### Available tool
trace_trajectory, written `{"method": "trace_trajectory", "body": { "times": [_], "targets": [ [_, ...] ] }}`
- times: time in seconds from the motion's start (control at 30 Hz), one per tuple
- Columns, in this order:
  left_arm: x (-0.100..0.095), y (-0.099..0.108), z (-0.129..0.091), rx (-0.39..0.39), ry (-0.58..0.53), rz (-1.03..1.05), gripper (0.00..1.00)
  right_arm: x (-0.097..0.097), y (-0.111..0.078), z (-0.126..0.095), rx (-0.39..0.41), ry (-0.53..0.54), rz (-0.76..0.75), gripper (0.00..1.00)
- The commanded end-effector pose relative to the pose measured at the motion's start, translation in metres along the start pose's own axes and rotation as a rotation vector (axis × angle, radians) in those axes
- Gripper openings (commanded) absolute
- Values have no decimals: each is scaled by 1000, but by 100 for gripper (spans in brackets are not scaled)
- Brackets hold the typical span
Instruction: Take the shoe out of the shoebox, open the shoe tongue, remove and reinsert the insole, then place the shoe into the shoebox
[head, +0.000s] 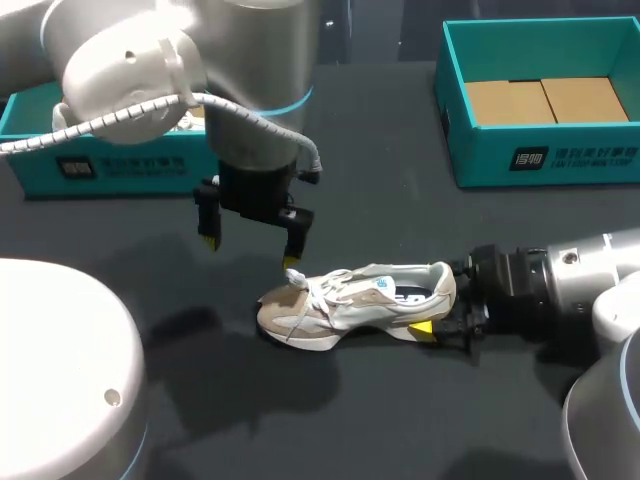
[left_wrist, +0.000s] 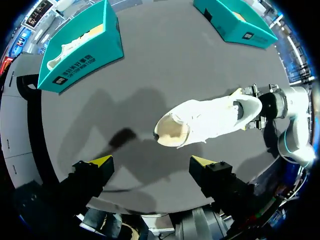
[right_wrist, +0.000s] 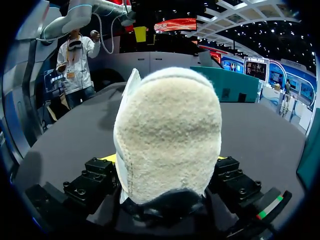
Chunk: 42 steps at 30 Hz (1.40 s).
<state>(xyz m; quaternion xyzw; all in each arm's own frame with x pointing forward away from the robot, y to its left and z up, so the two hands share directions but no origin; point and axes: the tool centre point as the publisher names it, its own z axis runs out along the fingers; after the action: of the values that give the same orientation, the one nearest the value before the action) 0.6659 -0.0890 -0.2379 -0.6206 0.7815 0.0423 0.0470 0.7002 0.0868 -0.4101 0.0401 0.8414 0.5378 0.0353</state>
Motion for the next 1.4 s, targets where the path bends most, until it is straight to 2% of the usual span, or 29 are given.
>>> {"method": "trace_trajectory", "body": {
  "times": [0.03, 0.2, 0.4, 0.57, 0.63, 1.07, 1.13, 1.4],
  "targets": [
    [7, 1, -2, 2, -43, 0, 100, 0, -1, 1, 4, 1, 0, 0],
    [7, 1, -2, 2, -43, 0, 100, 0, -1, 1, 4, 1, 0, 0],
    [36, 3, 11, 28, -71, -45, 100, 0, -1, 1, 4, 1, 0, 0],
    [56, 1, 13, 45, -42, -66, 100, 0, -1, 1, 4, 1, 0, 0],
    [66, -1, 13, 75, -16, -69, 100, 0, -1, 1, 4, 1, 0, 0],
    [66, -1, 13, 75, -16, -69, 100, 0, -1, 1, 4, 1, 0, 0],
    [75, -7, 18, 23, -5, -63, 100, 0, -1, 1, 4, 1, 0, 0],
    [103, -31, 27, -69, 29, -140, 100, 0, -1, 1, 4, 1, 0, 0]
  ]
}}
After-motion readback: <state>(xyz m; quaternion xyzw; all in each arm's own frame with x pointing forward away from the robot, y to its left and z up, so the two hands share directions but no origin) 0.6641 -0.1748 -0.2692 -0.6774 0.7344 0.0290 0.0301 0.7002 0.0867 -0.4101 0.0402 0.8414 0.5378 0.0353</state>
